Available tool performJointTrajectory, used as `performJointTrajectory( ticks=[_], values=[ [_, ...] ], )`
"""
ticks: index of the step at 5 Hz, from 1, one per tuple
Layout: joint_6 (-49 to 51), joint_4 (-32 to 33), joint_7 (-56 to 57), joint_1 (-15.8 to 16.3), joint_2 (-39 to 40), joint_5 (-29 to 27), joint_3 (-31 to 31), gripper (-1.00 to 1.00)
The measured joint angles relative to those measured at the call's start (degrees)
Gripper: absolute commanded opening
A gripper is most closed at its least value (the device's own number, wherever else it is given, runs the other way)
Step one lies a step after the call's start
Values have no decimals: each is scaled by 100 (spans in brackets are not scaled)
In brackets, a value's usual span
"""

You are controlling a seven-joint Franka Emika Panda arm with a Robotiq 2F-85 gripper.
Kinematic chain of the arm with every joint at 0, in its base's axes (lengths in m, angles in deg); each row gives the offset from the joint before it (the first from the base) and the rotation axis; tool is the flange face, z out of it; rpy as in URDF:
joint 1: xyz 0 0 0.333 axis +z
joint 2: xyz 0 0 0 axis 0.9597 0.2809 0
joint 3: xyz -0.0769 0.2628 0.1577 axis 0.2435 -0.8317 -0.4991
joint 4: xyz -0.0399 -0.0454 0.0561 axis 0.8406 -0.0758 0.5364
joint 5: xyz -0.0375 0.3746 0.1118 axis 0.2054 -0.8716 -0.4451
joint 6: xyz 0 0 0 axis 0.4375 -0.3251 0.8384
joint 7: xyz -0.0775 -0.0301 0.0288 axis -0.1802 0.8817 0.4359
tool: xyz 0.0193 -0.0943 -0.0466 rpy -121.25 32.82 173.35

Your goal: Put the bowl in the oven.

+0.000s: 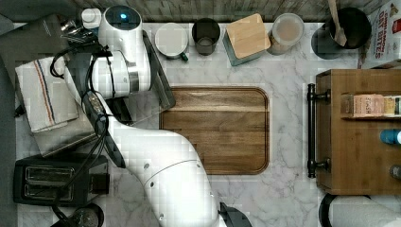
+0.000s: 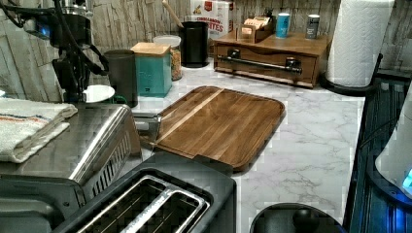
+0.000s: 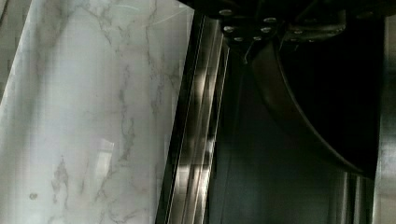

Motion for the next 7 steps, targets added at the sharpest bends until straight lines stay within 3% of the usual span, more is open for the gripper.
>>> performJointTrajectory(
  ticks=[3, 4, 6, 7],
  values=[
    [371, -817, 0, 113, 881, 1, -39, -100],
    [649, -1069, 0, 83, 1225, -55, -150, 100],
    [456, -1002, -11, 36, 1569, -385, -326, 100],
    [63, -509, -28, -37, 1279, -473, -311, 100]
  ],
)
